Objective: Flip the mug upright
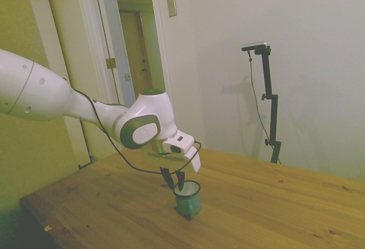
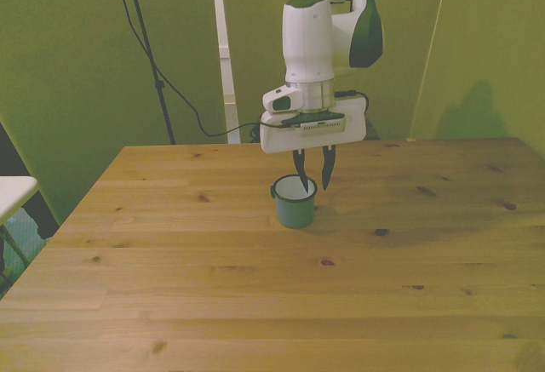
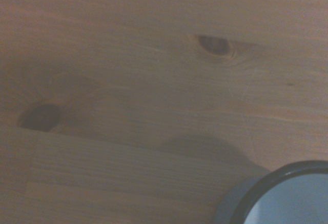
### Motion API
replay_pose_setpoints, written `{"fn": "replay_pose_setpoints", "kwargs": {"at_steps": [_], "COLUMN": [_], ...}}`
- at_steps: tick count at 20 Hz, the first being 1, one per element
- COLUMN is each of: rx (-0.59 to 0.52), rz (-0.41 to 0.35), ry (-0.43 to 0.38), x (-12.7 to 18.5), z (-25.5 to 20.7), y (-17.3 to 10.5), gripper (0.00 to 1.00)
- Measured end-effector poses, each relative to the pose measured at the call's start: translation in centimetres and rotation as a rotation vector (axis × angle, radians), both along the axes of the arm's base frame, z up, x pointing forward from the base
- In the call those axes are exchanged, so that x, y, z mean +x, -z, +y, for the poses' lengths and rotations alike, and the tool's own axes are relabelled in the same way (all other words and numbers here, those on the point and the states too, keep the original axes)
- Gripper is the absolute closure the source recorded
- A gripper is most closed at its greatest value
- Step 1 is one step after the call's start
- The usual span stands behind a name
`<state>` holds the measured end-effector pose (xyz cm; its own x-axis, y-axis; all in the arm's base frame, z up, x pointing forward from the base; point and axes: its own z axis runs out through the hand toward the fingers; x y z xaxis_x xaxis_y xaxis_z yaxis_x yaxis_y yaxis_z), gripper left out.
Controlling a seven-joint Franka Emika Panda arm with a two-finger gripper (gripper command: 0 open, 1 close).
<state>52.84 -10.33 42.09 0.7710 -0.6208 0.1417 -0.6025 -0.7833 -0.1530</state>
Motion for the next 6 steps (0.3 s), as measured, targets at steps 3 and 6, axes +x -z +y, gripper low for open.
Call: {"fn": "replay_pose_setpoints", "kwargs": {"at_steps": [3, 6], "rx": [0.001, -0.003], "rz": [-0.042, -0.101], "ry": [-0.008, -0.012], "x": [-2.2, -4.9], "z": [1.1, 3.0], "y": [-2.3, -3.8], "gripper": [0.0, 0.0]}}
